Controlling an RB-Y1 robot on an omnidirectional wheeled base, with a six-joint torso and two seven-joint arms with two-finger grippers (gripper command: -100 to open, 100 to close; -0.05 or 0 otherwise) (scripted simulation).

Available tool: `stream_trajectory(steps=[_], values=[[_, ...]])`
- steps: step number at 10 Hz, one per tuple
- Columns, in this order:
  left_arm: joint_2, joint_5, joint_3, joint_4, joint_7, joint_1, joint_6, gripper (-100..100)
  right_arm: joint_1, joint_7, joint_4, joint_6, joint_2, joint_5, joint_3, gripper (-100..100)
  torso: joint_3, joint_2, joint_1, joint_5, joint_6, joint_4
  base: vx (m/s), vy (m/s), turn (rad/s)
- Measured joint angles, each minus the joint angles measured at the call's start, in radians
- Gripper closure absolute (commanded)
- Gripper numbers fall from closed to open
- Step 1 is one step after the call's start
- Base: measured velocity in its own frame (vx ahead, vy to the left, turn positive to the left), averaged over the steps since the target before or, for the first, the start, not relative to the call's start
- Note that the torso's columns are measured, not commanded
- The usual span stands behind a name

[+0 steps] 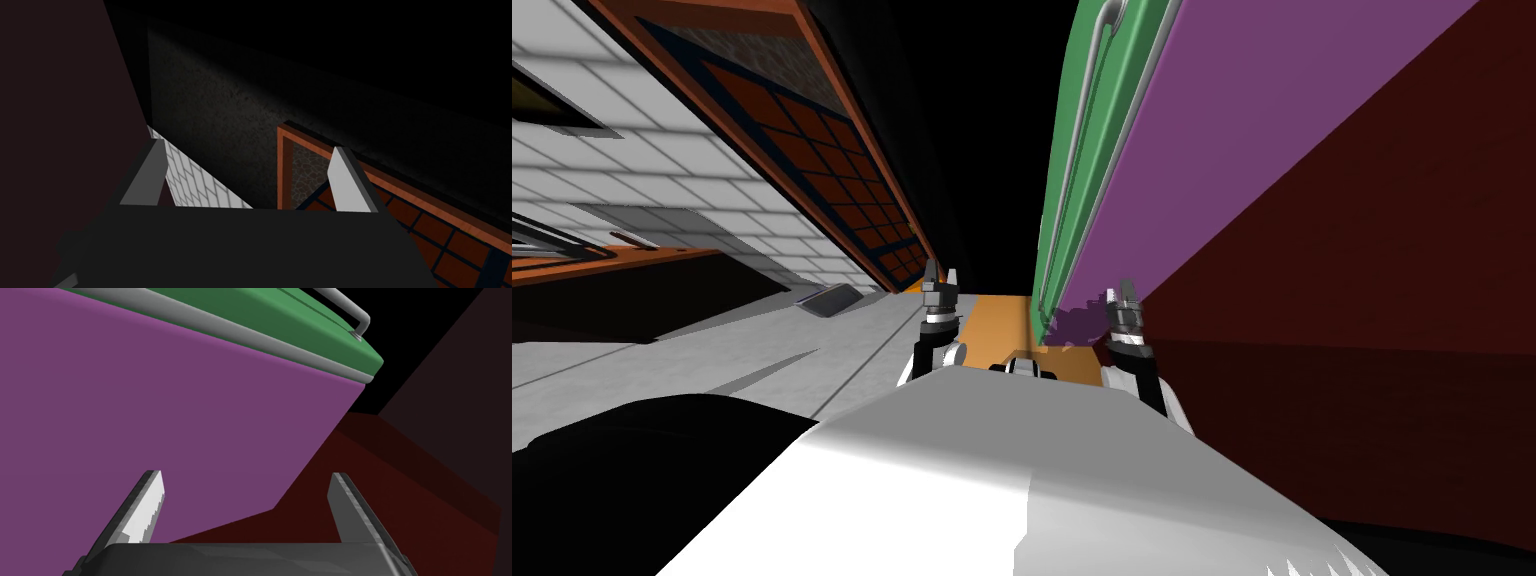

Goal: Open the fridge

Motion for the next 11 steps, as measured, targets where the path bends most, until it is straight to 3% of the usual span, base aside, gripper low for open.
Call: stream_trajectory(steps=[11], values=[[0.0,0.0,0.0,0.0,0.0,0.0,0.0,0,-0.055,-0.057,0.089,0.075,-0.257,0.28,-0.023,-100,0.0,0.001,0.0,0.0,0.0,0.0,0.055,0.043,-0.021]])
